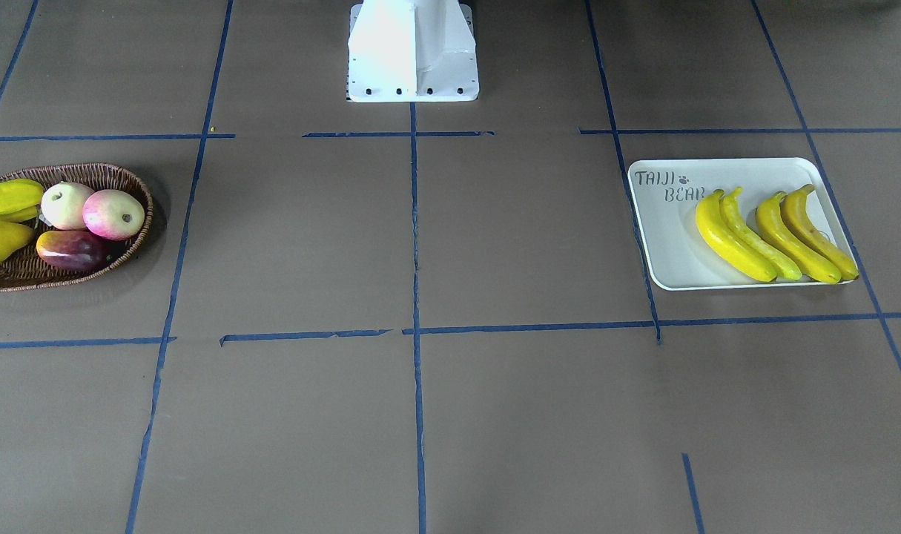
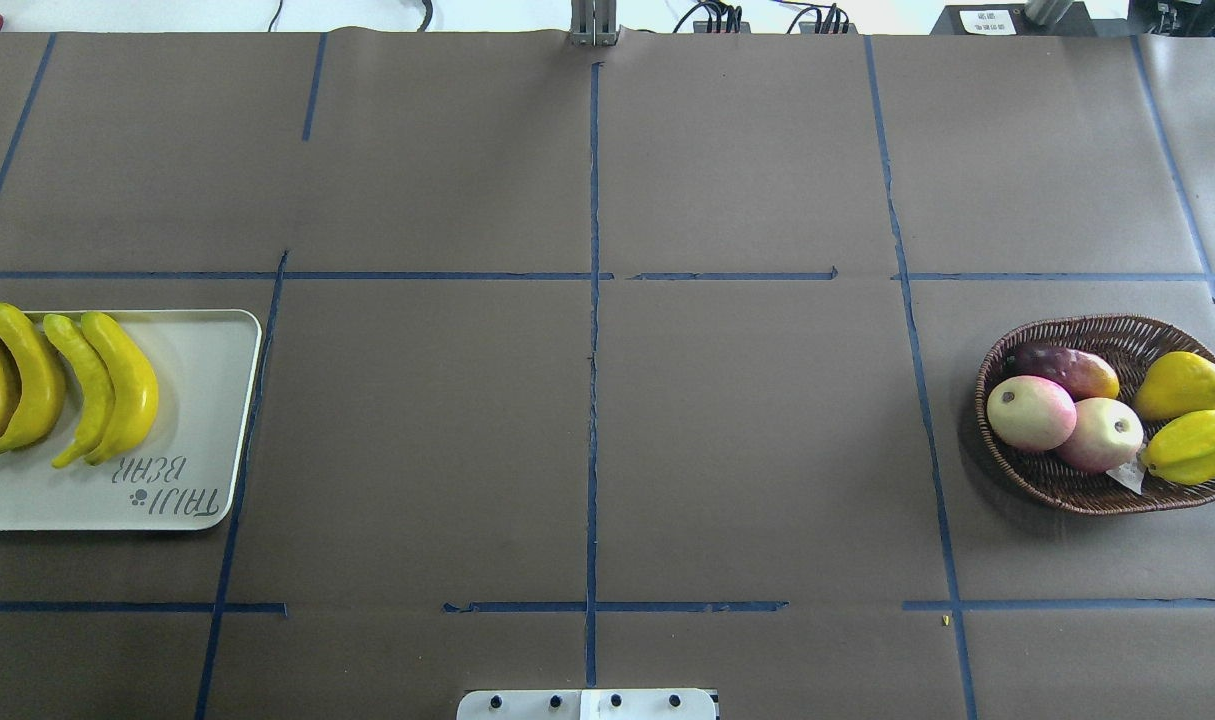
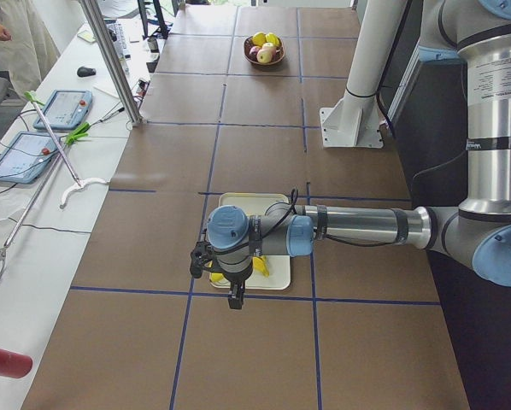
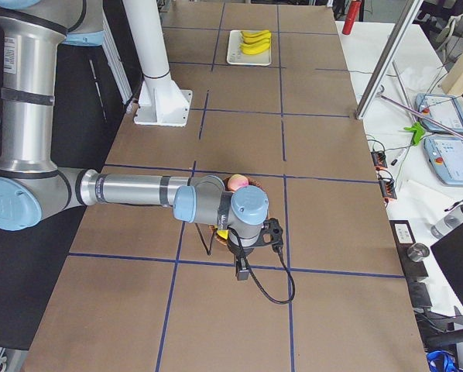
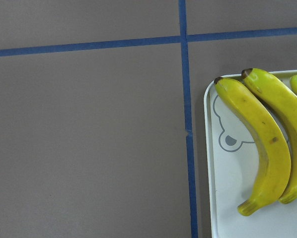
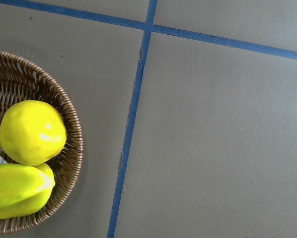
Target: Transfer all bananas from basket to plate
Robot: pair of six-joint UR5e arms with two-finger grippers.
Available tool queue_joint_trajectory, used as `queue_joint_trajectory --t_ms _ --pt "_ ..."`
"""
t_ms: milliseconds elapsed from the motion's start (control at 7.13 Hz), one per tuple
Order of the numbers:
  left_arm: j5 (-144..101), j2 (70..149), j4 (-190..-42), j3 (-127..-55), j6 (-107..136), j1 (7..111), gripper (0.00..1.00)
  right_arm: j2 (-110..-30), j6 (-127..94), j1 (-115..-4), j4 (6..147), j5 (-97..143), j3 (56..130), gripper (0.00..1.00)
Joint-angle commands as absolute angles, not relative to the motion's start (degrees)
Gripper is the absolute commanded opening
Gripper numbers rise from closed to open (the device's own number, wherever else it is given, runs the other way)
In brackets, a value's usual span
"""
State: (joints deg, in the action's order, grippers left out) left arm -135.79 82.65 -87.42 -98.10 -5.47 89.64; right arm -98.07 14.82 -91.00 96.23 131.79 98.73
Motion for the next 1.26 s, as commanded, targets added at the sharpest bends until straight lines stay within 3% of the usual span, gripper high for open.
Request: queue_joint_trajectory --t_ms 0,1122 --pt "-135.80 82.35 -88.42 -98.43 -5.45 89.65 1.00 -98.09 14.68 -90.97 96.06 131.57 98.79 0.99" --pt "-132.89 81.04 -88.33 -98.88 -5.89 89.56 1.00 -98.26 14.50 -90.97 96.15 129.81 98.70 0.99"
